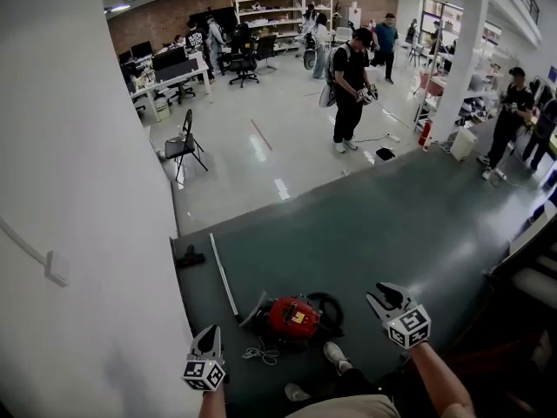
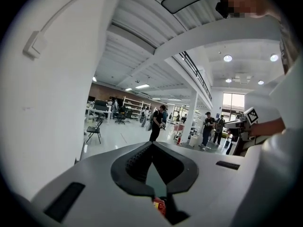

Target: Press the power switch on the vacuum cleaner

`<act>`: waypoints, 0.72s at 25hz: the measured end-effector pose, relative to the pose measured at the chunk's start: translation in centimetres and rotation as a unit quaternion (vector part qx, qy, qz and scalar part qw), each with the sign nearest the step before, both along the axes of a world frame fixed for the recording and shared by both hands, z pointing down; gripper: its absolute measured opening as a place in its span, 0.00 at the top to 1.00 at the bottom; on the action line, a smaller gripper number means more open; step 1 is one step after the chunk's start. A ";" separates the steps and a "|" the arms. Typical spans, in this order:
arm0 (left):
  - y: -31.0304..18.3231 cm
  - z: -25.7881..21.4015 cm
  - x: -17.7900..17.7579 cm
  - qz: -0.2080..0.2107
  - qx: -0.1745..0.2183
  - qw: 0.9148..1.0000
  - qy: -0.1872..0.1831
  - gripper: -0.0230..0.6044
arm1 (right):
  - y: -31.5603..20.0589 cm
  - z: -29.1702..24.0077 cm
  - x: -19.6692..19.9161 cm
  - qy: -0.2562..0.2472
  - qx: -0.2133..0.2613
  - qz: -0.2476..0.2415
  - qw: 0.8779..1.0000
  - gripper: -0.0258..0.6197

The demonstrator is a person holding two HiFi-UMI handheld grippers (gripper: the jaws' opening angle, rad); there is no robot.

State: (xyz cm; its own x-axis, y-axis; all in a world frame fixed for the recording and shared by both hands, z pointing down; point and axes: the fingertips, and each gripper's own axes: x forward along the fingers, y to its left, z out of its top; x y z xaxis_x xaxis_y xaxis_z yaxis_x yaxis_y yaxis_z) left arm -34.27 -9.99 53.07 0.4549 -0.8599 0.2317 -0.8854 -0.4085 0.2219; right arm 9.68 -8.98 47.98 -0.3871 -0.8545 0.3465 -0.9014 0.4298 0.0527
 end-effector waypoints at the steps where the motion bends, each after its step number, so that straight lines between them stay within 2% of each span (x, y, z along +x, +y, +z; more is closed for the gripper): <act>1: 0.0 0.5 0.2 0.007 -0.003 1.000 0.003 0.96 | 0.3 0.3 0.2 0.000 0.006 0.006 1.000 0.75; 5: -0.4 -0.8 2.4 0.024 0.004 0.999 0.022 0.96 | 0.7 1.7 0.9 0.003 -0.003 0.008 1.000 0.68; 10: 0.4 -1.7 5.3 0.016 0.028 0.999 0.016 0.96 | 0.7 4.6 1.2 0.009 -0.037 -0.009 0.999 0.66; 14: 1.5 -0.6 8.1 0.026 0.025 0.999 0.010 0.96 | 1.1 4.9 0.0 0.019 -0.021 -0.033 0.999 0.66; 18: 1.6 -0.7 11.9 0.048 0.006 0.998 0.051 0.95 | 0.9 5.3 -1.3 0.025 -0.002 -0.047 0.999 0.66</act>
